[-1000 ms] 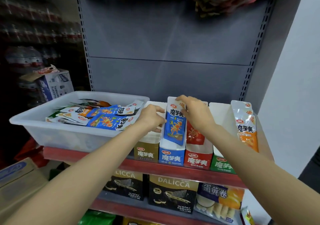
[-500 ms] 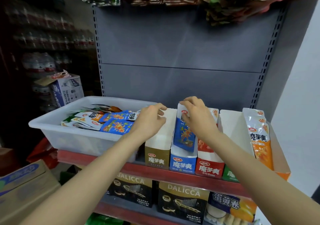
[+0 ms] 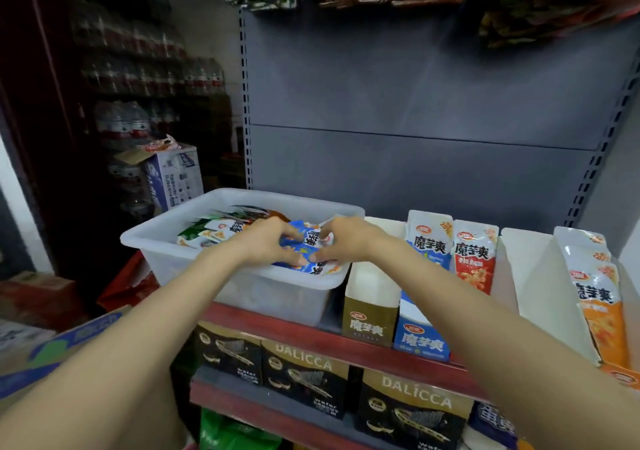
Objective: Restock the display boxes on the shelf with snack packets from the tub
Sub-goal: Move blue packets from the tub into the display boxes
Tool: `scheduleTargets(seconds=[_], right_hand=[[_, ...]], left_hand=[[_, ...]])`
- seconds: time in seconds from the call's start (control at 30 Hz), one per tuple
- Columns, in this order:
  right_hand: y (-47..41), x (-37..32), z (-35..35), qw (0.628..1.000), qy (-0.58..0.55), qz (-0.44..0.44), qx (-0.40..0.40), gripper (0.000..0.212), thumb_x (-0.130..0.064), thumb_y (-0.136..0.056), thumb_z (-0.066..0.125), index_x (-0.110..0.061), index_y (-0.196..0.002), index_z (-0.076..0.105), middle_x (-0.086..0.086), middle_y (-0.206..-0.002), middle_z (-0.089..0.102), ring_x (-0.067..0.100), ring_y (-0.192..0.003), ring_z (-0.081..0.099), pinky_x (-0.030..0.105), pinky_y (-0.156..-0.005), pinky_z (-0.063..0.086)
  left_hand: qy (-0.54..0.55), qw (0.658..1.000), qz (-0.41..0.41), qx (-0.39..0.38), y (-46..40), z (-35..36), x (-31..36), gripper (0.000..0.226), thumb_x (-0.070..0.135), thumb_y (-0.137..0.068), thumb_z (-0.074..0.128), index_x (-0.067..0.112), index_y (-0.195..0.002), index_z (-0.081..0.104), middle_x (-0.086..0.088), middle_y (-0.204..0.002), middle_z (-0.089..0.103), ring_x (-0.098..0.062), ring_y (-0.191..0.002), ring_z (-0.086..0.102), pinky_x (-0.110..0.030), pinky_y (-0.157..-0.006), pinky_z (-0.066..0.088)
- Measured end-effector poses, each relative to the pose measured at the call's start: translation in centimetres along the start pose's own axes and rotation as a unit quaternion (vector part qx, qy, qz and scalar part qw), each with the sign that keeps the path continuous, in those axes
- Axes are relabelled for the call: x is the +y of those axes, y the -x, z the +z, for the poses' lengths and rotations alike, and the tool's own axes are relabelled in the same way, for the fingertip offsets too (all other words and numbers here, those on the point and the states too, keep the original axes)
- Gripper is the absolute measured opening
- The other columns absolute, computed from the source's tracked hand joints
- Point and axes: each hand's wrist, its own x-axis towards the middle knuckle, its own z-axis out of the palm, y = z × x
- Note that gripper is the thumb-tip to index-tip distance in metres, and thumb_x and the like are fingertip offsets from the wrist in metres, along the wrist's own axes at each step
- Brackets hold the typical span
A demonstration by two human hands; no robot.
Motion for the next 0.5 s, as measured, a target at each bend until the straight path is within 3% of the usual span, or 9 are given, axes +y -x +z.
scheduleTargets(seconds=[0.1, 0.2, 0.27, 0.33, 0.4, 0.5], right_hand=[[0.2, 0.2, -0.3, 0.999, -0.033, -0.009, -0.001, 0.048, -0.042, -0.078, 0.072, -0.007, -0.111, 0.066, 0.008, -0.105, 0.065, 0.025, -0.098, 0.058, 0.033, -0.081, 0.05], [0.5, 0.4, -0.4, 0.995, -0.096, -0.019, 0.023, 0.034, -0.028, -0.078, 0.076, -0.004, -0.102, 0.07, 0.008, -0.082, 0.059, 0.018, -0.073, 0.05, 0.016, -0.053, 0.035], [0.9, 0.6, -0.5, 0.98, -0.185, -0.009, 0.071, 0.023, -0.016, -0.077, 0.076, -0.005, -0.097, 0.071, 0.006, -0.08, 0.062, 0.011, -0.062, 0.051, 0.009, -0.048, 0.035], [1.5, 0.9, -0.4, 0.943, -0.304, -0.007, 0.134, 0.01, -0.011, -0.077, 0.075, -0.008, -0.086, 0.071, 0.003, -0.077, 0.064, 0.011, -0.065, 0.057, 0.012, -0.057, 0.042], [2.3, 1.1, -0.4, 0.887, -0.418, -0.013, 0.194, 0.007, -0.01, -0.079, 0.073, -0.012, -0.075, 0.068, 0.003, -0.071, 0.065, 0.014, -0.067, 0.061, 0.022, -0.059, 0.046], [3.9, 1.4, -0.6, 0.803, -0.552, 0.011, 0.225, 0.005, -0.01, -0.083, 0.07, -0.008, -0.085, 0.066, 0.005, -0.08, 0.067, 0.012, -0.068, 0.064, 0.021, -0.056, 0.053]], left_hand=[[-0.014, 1.0, 0.006, 0.004, 0.1, -0.2, 0.1, 0.054, 0.036, -0.075, 0.077, 0.016, -0.123, 0.062, 0.001, -0.112, 0.06, -0.014, -0.102, 0.053, -0.021, -0.075, 0.033], [0.0, 0.999, 0.006, 0.043, 0.0, 0.1, -0.3, 0.053, 0.036, -0.071, 0.08, 0.018, -0.117, 0.062, -0.001, -0.117, 0.057, -0.019, -0.108, 0.051, -0.023, -0.078, 0.034], [0.032, 0.996, 0.012, 0.084, 0.2, 0.2, -0.5, 0.047, 0.033, -0.069, 0.082, 0.019, -0.11, 0.061, 0.0, -0.112, 0.057, -0.019, -0.108, 0.049, -0.025, -0.08, 0.036], [0.077, 0.988, 0.016, 0.134, 0.6, -0.1, -0.3, 0.035, 0.025, -0.07, 0.082, 0.021, -0.095, 0.058, 0.0, -0.1, 0.061, -0.022, -0.099, 0.056, -0.028, -0.076, 0.042], [0.136, 0.975, 0.026, 0.173, 1.1, -0.6, 0.5, 0.029, 0.015, -0.073, 0.079, 0.021, -0.081, 0.051, 0.0, -0.083, 0.062, -0.022, -0.077, 0.062, -0.029, -0.065, 0.046], [0.259, 0.943, 0.053, 0.201, 1.8, -0.9, 2.3, 0.026, 0.007, -0.078, 0.073, 0.019, -0.077, 0.05, 0.003, -0.071, 0.052, -0.004, -0.052, 0.054, -0.021, -0.046, 0.046]])
